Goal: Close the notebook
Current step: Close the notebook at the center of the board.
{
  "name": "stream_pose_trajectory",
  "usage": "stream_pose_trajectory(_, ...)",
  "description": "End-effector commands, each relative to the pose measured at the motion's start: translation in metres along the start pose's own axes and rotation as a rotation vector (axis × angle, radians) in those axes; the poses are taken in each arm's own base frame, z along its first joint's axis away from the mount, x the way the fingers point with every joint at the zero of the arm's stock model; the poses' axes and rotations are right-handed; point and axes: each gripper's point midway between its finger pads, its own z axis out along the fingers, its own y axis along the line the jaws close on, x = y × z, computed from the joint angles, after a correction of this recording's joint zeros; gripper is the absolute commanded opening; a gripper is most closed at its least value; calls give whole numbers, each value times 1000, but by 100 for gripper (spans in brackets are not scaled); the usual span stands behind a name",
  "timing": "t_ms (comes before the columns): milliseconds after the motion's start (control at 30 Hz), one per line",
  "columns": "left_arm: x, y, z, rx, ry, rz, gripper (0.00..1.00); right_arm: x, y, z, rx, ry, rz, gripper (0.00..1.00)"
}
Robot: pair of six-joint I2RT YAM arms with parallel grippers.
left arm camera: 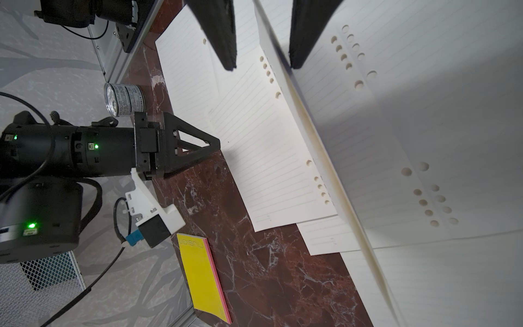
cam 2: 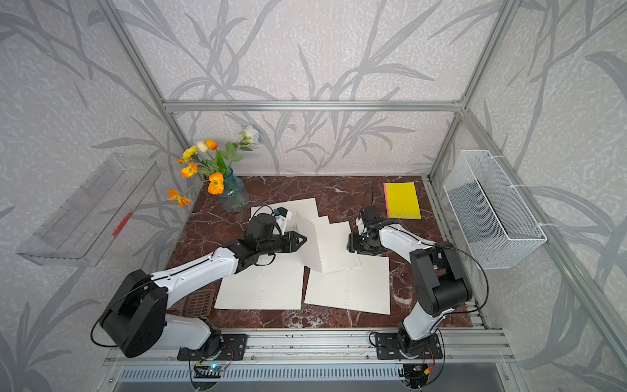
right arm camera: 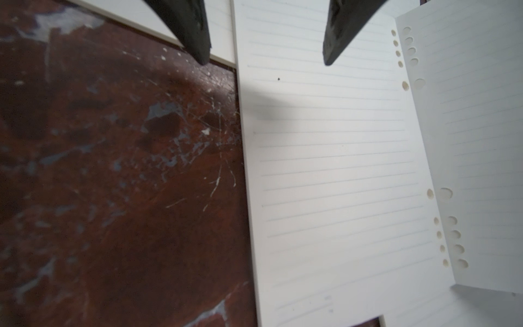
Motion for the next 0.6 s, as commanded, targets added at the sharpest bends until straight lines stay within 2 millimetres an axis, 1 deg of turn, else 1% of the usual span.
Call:
stream_pose_trajectory(0,-10,-23,6,64,-23,23,33,-2,2,-14,-7,-30,7,64)
stream_pose_trajectory(133,-10,-40,15,96,-18,47,33,-2,0,-19,-11,-43,14,64)
stream_pose_trajectory(300,-12,-61,22,136,-18,69,35,0,-3,-19,-10,-42,19,65)
stream_pose_trajectory(467,-11,-74,30,160,-13,80,37,1,-6,-22,-7,-50,27,65)
stream_pose_trajectory(567,-10,-82,33,189,-9,76,37,0,-8,-27,-6,-64,34,65)
